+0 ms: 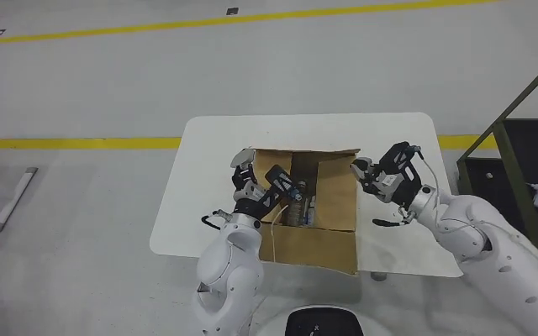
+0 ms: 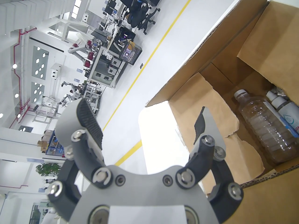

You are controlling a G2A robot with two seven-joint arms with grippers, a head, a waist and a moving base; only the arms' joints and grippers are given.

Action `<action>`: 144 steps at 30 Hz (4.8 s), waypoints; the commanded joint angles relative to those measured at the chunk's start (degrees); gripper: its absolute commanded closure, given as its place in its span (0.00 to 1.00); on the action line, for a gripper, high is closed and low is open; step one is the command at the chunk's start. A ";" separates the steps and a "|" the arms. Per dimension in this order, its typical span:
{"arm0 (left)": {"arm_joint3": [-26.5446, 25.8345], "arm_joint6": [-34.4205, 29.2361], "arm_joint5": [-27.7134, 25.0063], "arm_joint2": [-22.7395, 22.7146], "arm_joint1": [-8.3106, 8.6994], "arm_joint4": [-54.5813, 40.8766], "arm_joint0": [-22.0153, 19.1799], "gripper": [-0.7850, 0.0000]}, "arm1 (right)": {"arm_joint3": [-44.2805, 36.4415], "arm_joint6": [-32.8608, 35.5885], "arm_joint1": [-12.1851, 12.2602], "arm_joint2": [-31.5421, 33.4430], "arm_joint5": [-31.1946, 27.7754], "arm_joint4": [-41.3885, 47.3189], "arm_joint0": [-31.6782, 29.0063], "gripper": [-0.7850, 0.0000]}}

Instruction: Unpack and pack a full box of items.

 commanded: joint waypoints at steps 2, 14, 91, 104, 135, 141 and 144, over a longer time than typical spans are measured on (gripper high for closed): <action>0.00 0.00 0.00 0.00 0.00 0.00 0.00 0.00 | -0.03 0.10 -0.01 -0.11 -0.05 -0.08 -0.13 1.00; 0.00 0.00 0.00 0.00 0.00 0.00 0.00 0.00 | 9.57 -2.69 -3.51 -11.89 4.97 -6.19 10.95 1.00; 21.63 -15.31 4.40 8.24 -2.84 -1.99 -9.75 1.00 | 2.96 -11.85 -6.41 2.05 9.70 -13.55 -4.66 1.00; 16.08 -18.91 5.13 4.63 -2.89 -4.24 -8.43 0.00 | 2.66 -10.22 -6.69 2.29 7.24 -13.49 -4.17 1.00; 22.09 -18.30 9.20 -7.29 -1.18 12.49 -9.46 0.00 | 8.22 -4.53 -7.97 -2.52 3.08 -13.62 -0.31 1.00; 21.44 -17.84 10.98 -7.49 -1.50 9.76 -10.01 0.00 | 7.78 -8.50 -8.08 -1.31 2.64 -12.36 -0.74 0.96; 18.62 -17.00 10.92 -6.82 -1.61 9.45 -9.98 0.00 | 7.07 -11.81 -8.04 0.32 2.77 -11.17 -1.84 0.98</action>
